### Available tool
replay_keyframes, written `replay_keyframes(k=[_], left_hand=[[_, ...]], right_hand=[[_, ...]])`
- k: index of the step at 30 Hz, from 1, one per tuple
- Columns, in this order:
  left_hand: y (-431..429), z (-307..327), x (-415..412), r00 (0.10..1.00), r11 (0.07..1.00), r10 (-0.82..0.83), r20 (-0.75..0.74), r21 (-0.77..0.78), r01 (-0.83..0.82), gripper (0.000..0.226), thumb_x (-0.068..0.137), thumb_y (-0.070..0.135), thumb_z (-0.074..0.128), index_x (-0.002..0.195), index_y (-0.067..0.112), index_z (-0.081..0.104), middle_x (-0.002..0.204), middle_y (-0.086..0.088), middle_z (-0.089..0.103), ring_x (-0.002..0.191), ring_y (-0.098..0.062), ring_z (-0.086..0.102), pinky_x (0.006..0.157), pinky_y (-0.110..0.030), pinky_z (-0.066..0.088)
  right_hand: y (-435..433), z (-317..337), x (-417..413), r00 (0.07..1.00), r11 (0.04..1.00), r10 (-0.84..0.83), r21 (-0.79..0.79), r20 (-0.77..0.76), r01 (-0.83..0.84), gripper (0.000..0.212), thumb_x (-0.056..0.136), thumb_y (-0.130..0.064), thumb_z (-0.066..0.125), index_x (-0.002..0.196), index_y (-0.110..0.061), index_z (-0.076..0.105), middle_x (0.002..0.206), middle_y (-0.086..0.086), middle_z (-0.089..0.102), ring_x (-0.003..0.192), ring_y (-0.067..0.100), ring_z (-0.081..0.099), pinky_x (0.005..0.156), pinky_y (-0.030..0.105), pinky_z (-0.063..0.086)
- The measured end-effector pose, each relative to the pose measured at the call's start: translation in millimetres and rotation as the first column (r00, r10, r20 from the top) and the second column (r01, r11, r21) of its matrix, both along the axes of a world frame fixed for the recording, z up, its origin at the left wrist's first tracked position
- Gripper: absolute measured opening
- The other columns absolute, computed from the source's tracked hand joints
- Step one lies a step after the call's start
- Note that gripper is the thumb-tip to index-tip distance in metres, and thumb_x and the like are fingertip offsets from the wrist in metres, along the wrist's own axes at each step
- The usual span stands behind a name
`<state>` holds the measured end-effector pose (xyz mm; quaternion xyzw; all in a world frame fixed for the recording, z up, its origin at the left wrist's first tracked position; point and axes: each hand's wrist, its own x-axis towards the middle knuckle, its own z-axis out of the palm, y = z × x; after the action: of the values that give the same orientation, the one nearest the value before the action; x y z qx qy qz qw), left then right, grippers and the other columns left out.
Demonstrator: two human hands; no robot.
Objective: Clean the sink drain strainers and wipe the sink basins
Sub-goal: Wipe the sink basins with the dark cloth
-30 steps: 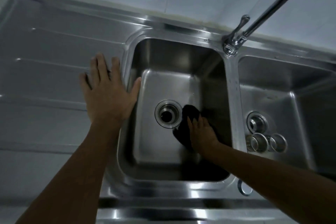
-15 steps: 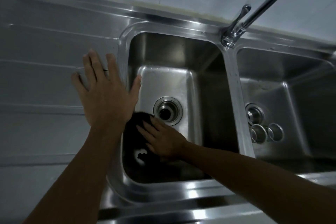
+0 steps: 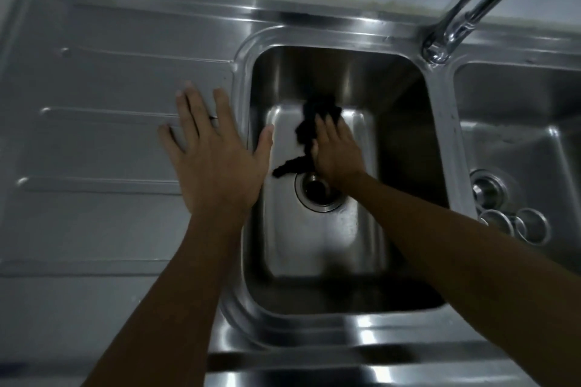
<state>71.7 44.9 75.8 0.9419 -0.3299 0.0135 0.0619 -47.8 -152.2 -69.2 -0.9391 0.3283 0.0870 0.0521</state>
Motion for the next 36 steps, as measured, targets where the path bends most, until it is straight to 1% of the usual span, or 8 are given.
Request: replay_keyframes(k=[3, 5, 9, 11, 15, 22, 29, 36], left_hand=[[1.7, 1.8, 0.1, 1.0, 1.0, 0.002, 0.016, 0.005, -0.002, 0.094, 0.097, 0.079, 0.012, 0.164, 0.013, 0.013, 0.171, -0.022, 0.006, 0.16, -0.036, 0.005, 0.124, -0.063, 0.013], [1.5, 3.1, -0.2, 1.0, 1.0, -0.006, 0.018, -0.003, 0.007, 0.094, 0.098, 0.079, 0.013, 0.164, 0.012, 0.014, 0.171, -0.024, 0.008, 0.159, -0.037, 0.007, 0.123, -0.064, 0.016], [0.3, 2.3, 0.4, 1.0, 1.0, -0.002, 0.02, -0.002, 0.002, 0.094, 0.097, 0.079, 0.013, 0.164, 0.014, 0.013, 0.171, -0.023, 0.006, 0.159, -0.036, 0.007, 0.123, -0.063, 0.014], [0.3, 0.6, 1.1, 1.0, 1.0, -0.003, 0.015, -0.01, 0.003, 0.094, 0.097, 0.08, 0.015, 0.164, 0.014, 0.012, 0.171, -0.022, 0.006, 0.16, -0.036, 0.006, 0.123, -0.063, 0.013], [0.1, 1.0, 0.3, 1.0, 1.0, 0.001, 0.014, 0.005, -0.001, 0.093, 0.097, 0.08, 0.018, 0.164, 0.015, 0.011, 0.171, -0.022, 0.006, 0.159, -0.037, 0.006, 0.123, -0.063, 0.014], [2.7, -0.1, 0.0, 0.999, 0.999, -0.016, 0.048, -0.042, 0.018, 0.091, 0.098, 0.078, 0.022, 0.16, 0.011, 0.02, 0.168, -0.027, 0.014, 0.157, -0.04, 0.014, 0.119, -0.066, 0.018], [0.8, -2.5, 2.6, 0.999, 0.999, -0.019, 0.046, -0.043, 0.021, 0.092, 0.097, 0.079, 0.022, 0.16, 0.013, 0.02, 0.169, -0.025, 0.013, 0.157, -0.04, 0.013, 0.119, -0.067, 0.017], [1.1, 0.6, 1.4, 1.0, 0.999, -0.023, 0.021, -0.042, 0.024, 0.096, 0.095, 0.082, 0.018, 0.161, 0.012, 0.018, 0.169, -0.026, 0.011, 0.158, -0.04, 0.011, 0.12, -0.066, 0.015]], right_hand=[[-11.0, 8.0, -35.0, 0.987, 0.993, -0.099, -0.079, -0.124, 0.089, 0.06, 0.104, -0.025, 0.014, 0.154, 0.004, 0.032, 0.163, 0.029, 0.023, 0.15, 0.046, 0.022, 0.124, 0.055, 0.015], [-4.8, 14.8, -35.4, 0.986, 0.99, -0.094, -0.113, -0.136, 0.078, 0.048, 0.103, -0.018, 0.036, 0.141, 0.007, 0.05, 0.156, 0.035, 0.032, 0.144, 0.052, 0.032, 0.119, 0.06, 0.026], [24.0, 18.5, 18.0, 0.975, 0.977, -0.212, -0.049, -0.07, 0.209, 0.05, 0.103, -0.022, 0.04, 0.144, 0.006, 0.047, 0.162, 0.028, 0.025, 0.15, 0.049, 0.02, 0.121, 0.062, 0.017], [49.5, 7.4, 40.8, 0.994, 0.993, -0.107, -0.04, -0.01, 0.107, 0.052, 0.102, -0.027, 0.044, 0.146, 0.001, 0.048, 0.163, 0.024, 0.026, 0.151, 0.046, 0.02, 0.121, 0.06, 0.018], [107.1, -10.5, 32.7, 0.978, 0.976, 0.207, 0.069, -0.011, -0.206, 0.065, 0.104, -0.034, 0.014, 0.161, -0.001, 0.011, 0.168, 0.02, 0.015, 0.156, 0.043, 0.002, 0.124, 0.053, 0.006], [112.7, 2.2, -68.2, 0.743, 0.743, 0.665, 0.034, 0.074, -0.668, 0.061, 0.104, -0.034, 0.035, 0.157, -0.006, 0.03, 0.157, 0.022, 0.039, 0.151, 0.046, 0.022, 0.121, 0.056, 0.022], [31.3, 19.9, 23.9, 0.95, 0.952, 0.304, -0.024, -0.069, -0.307, 0.059, 0.107, -0.035, 0.033, 0.158, -0.006, 0.026, 0.168, 0.02, 0.016, 0.155, 0.042, 0.01, 0.127, 0.054, 0.012], [-14.8, 24.8, -34.3, 0.954, 0.997, 0.003, -0.073, -0.301, -0.026, 0.066, 0.107, -0.033, 0.028, 0.161, -0.005, 0.002, 0.169, 0.021, 0.002, 0.153, 0.045, 0.009, 0.125, 0.05, 0.015]])
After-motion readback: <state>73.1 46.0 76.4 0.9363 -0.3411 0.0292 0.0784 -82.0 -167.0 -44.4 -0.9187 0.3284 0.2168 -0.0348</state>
